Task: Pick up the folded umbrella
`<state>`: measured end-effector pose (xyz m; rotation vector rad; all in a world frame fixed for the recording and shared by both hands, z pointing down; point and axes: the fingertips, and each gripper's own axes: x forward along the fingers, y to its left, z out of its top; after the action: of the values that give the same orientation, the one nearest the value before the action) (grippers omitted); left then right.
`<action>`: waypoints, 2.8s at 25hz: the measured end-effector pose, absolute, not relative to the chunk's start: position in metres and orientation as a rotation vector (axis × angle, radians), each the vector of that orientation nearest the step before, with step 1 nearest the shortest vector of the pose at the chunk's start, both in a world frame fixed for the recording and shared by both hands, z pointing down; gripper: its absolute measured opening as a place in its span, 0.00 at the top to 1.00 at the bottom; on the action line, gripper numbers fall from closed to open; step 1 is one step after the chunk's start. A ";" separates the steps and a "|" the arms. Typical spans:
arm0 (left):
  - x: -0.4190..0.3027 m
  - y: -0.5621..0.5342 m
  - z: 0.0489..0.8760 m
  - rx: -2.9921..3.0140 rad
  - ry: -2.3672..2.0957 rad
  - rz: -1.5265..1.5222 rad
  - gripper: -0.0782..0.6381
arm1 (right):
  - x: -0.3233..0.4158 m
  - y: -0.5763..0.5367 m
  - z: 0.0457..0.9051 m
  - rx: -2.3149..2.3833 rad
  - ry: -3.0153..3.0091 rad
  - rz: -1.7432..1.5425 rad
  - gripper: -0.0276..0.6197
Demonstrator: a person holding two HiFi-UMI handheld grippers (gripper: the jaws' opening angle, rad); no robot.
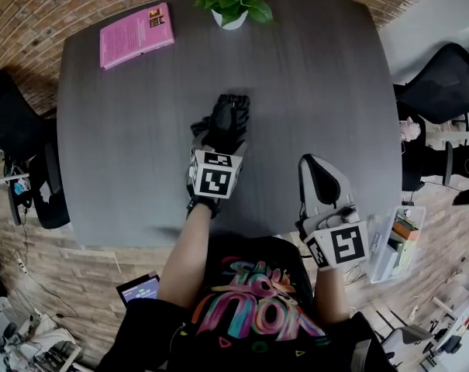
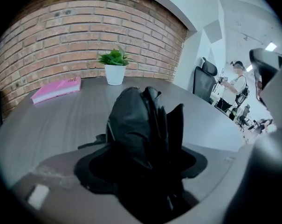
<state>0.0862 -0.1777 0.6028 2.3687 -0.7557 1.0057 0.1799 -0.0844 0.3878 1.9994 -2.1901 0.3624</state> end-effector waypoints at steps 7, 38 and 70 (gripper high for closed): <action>0.088 -0.178 0.606 2.372 -0.802 1.030 0.46 | 0.180 -0.080 0.387 1.998 -2.194 0.361 0.96; 0.070 -0.194 0.513 2.545 -0.890 0.615 0.54 | 0.187 -0.092 0.368 1.942 -2.248 0.268 0.96; -0.049 -0.204 0.294 2.726 -1.266 -0.028 0.54 | 0.133 -0.153 0.319 1.747 -2.472 0.090 0.96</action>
<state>-0.0495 -0.2035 0.2938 2.7259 -1.2663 -0.0278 0.1327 -0.1526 0.3193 1.7468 -2.4725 0.0904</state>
